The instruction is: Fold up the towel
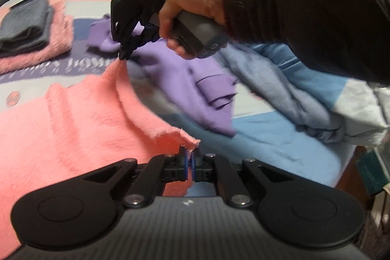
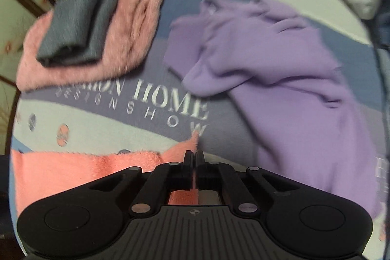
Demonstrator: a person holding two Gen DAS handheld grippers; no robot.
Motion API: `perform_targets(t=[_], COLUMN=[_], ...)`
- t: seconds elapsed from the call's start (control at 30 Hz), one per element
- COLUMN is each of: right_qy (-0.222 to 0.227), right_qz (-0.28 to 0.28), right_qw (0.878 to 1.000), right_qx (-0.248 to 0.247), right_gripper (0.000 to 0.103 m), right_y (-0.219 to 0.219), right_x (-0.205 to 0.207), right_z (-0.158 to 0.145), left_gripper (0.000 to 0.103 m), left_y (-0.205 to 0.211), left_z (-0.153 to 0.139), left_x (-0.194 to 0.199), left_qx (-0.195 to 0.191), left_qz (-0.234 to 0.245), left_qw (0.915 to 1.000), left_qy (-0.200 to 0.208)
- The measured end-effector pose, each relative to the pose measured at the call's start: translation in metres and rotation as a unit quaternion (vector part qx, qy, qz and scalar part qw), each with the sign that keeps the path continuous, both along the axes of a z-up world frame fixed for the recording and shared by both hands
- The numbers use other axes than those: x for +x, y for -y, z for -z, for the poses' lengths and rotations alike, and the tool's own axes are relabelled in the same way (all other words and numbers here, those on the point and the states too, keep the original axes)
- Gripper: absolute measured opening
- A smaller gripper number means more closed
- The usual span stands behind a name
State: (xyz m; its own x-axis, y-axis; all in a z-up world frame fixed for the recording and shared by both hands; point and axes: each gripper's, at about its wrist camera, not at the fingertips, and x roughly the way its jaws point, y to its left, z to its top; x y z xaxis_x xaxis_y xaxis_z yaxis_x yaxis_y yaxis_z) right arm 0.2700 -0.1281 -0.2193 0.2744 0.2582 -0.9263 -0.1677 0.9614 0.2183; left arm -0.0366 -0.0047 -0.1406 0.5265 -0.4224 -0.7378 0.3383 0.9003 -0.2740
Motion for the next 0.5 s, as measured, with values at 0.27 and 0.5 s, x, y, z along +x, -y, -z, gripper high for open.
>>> perform_targets(t=[0.27, 0.5], right_qy=[0.031, 0.008], right_qz=[0.061, 0.076], right_qw=[0.998, 0.997], right_qx=[0.011, 0.029], right_gripper=[0.000, 0.006], right_y=[0.070, 0.079], right_x=[-0.017, -0.034], right_z=[-0.052, -0.043], left_gripper=[0.003, 0.003], left_y=[0.038, 0.040], left_z=[-0.028, -0.023], left_x=[-0.008, -0.026], left_qx=[-0.027, -0.021], left_qz=[0.081, 0.085], left_qw=[0.9957, 0.9960], left_qy=[0.035, 0.020])
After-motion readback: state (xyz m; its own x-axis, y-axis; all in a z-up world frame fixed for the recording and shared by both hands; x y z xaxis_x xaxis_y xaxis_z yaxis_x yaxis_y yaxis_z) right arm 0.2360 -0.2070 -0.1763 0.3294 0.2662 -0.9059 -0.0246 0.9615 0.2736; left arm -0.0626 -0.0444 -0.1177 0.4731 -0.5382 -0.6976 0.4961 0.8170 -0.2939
